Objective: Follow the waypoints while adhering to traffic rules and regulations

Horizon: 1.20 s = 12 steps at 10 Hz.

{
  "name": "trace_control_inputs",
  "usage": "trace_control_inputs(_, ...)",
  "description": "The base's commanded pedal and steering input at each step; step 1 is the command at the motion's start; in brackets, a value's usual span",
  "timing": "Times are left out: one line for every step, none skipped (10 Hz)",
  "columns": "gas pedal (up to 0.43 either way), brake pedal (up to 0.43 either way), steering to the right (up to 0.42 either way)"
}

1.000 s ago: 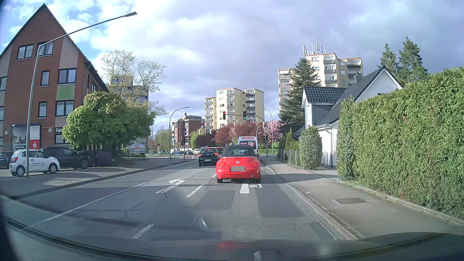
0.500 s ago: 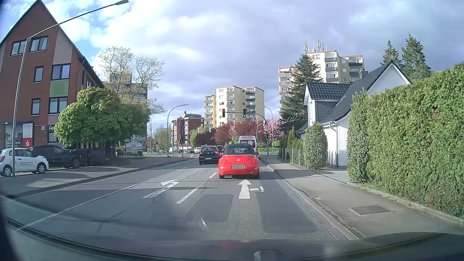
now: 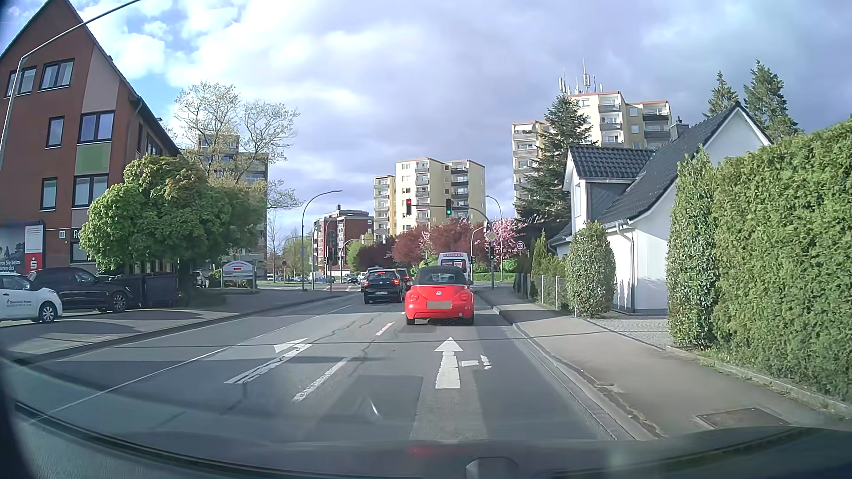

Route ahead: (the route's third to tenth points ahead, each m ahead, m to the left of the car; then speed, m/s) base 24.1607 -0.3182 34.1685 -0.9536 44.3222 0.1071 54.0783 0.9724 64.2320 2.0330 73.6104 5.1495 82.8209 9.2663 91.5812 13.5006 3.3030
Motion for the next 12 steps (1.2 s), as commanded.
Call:
trace_control_inputs(0.000,0.000,-0.005)
trace_control_inputs(0.000,0.000,-0.006)
trace_control_inputs(0.000,0.000,-0.005)
trace_control_inputs(0.000,0.000,-0.005)
trace_control_inputs(0.000,0.000,-0.005)
trace_control_inputs(0.000,0.000,-0.005)
trace_control_inputs(0.000,0.000,0.000)
trace_control_inputs(0.000,0.000,0.003)
trace_control_inputs(0.000,0.000,0.003)
trace_control_inputs(0.000,0.000,0.003)
trace_control_inputs(0.000,0.000,0.003)
trace_control_inputs(0.000,0.000,0.003)
